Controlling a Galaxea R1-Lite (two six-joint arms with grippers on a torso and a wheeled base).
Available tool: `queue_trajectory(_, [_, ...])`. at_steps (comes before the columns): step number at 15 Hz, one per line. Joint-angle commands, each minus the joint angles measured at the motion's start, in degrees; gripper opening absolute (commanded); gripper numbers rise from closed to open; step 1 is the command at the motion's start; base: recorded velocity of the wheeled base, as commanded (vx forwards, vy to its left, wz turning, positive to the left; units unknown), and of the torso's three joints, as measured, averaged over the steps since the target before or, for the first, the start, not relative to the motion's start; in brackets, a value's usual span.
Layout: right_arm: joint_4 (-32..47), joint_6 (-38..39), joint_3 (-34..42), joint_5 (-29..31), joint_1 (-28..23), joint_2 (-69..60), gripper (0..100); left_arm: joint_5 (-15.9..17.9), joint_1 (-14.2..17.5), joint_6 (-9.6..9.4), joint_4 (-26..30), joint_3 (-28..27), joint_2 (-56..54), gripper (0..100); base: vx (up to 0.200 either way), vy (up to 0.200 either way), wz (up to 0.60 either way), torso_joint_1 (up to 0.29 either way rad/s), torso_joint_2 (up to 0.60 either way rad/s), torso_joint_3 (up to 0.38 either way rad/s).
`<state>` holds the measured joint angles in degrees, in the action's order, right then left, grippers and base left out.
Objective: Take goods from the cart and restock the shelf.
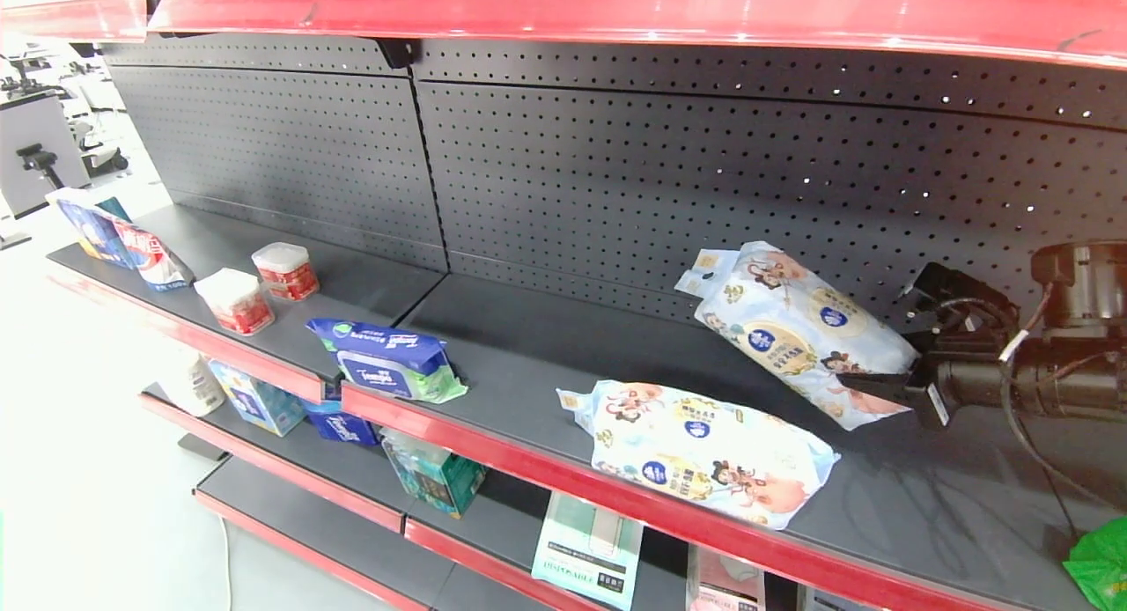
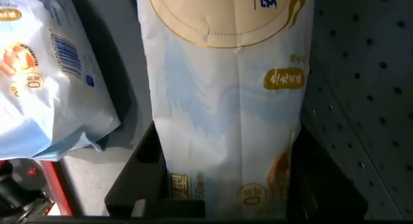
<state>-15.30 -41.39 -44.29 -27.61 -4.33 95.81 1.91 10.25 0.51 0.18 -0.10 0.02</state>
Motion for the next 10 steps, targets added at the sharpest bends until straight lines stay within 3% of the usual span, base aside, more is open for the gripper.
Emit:
queue_trajectory(1, [0.1, -1.2, -1.0, -0.9, -0.2, 3.2, 0, 0.0, 0.0, 0.02, 0.0, 0.0, 0.0, 100, 0.0, 0.0, 0.0, 0.0, 0.0, 0.0])
queue_trajectory(5, [0.1, -10.4, -2.9, -1.0, 0.3, 9.0, 0, 0.0, 0.0, 0.02, 0.0, 0.0, 0.0, 100, 0.0, 0.0, 0.0, 0.0, 0.0, 0.0])
queue_trajectory(10, [0.1, -10.5, -4.1, -0.5, 3.2, 10.7, 0, 0.0, 0.0, 0.02, 0.0, 0.0, 0.0, 100, 0.0, 0.0, 0.0, 0.0, 0.0, 0.0])
